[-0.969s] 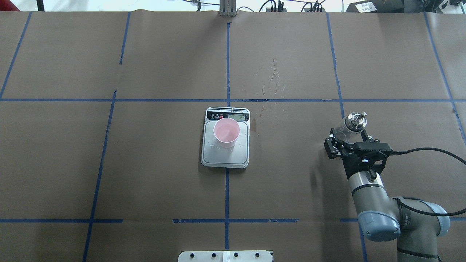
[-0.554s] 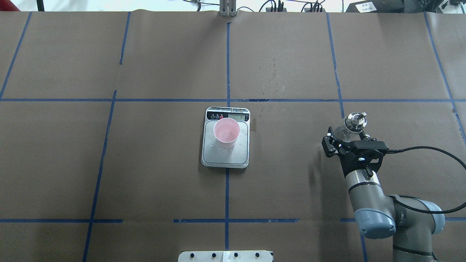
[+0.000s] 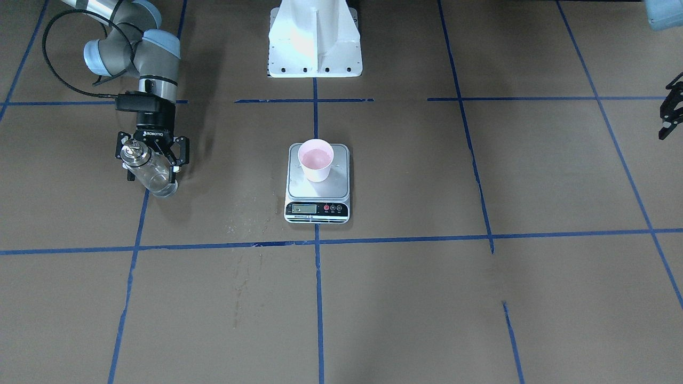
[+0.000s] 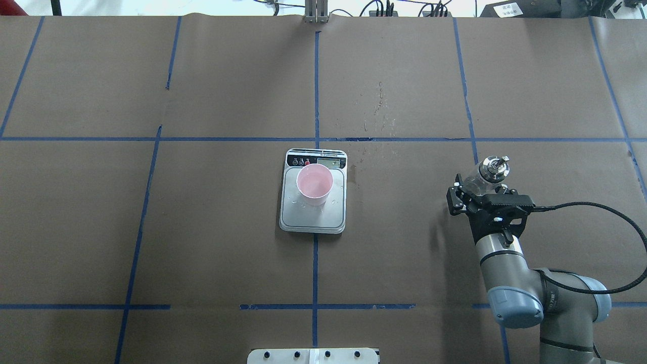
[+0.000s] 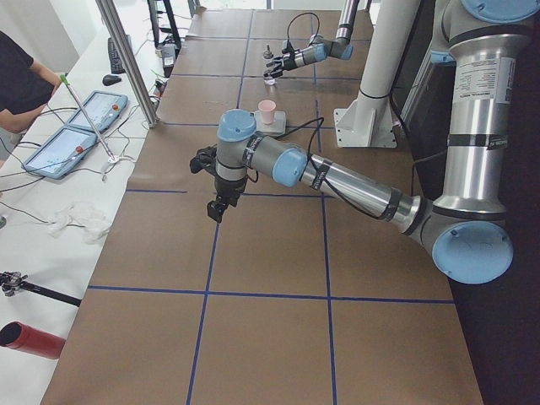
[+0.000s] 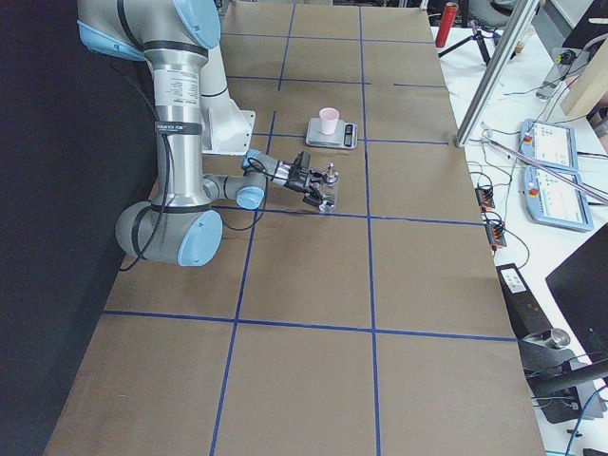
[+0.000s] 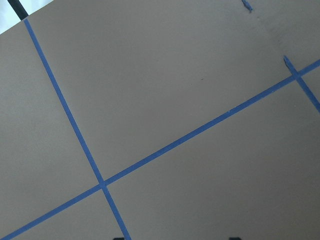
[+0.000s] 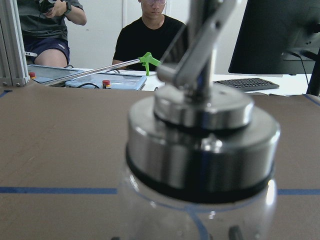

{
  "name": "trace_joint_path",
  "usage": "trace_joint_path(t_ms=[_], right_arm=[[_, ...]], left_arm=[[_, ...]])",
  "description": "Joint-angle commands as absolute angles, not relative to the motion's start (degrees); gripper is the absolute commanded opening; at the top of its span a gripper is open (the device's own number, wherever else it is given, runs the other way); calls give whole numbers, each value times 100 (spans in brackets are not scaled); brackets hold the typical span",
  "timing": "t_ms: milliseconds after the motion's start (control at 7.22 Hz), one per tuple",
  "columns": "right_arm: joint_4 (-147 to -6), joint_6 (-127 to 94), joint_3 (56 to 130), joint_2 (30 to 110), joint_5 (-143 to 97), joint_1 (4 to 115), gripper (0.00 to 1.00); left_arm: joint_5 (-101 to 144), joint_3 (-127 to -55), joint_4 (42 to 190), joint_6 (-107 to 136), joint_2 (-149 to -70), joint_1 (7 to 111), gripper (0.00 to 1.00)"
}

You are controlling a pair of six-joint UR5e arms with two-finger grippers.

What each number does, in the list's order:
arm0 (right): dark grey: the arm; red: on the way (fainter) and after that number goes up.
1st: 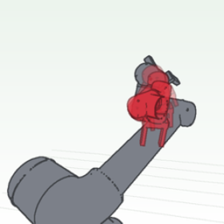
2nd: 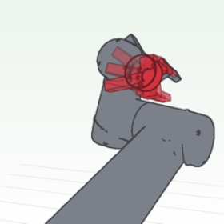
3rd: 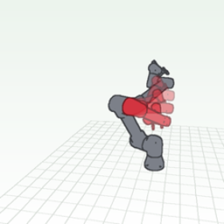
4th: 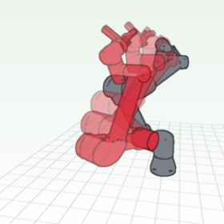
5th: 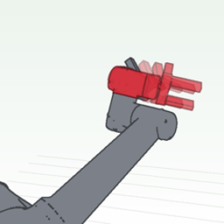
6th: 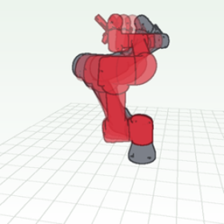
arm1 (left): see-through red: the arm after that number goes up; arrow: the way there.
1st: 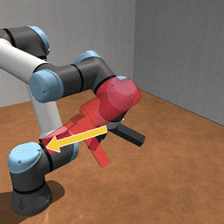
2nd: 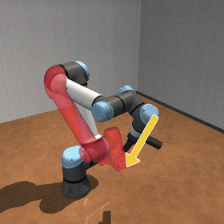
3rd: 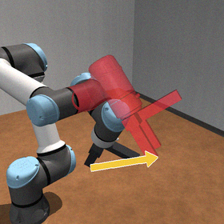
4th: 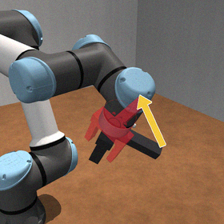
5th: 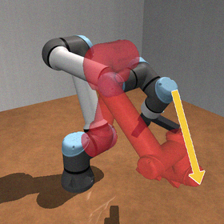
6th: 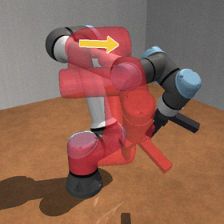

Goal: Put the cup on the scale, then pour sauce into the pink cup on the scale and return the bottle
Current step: 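Lift the bottle with the right gripper and carry it beside the cup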

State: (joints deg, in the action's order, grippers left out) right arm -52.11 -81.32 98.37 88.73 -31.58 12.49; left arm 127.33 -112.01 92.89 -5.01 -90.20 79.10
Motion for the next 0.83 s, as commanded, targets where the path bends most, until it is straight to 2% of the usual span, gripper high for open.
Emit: trace_joint_path(t_ms=[0, 138, 277, 692], right_arm=[[-5194, -8112, 9835, 8868, -3147, 1257, 25], [-5177, -7886, 9878, 8859, -3146, 1266, 8], [-4968, -7240, 10096, 8781, -3138, 1292, 0], [-4956, -6603, 10204, 8510, -3015, 1292, 0]], left_arm=[[12727, -11241, 9273, -501, -9018, 7910, 76], [12727, -11250, 9272, -492, -9018, 7919, 76], [12727, -11259, 9272, -492, -9018, 7919, 76], [12744, -11285, 9246, -483, -9018, 7919, 76]])
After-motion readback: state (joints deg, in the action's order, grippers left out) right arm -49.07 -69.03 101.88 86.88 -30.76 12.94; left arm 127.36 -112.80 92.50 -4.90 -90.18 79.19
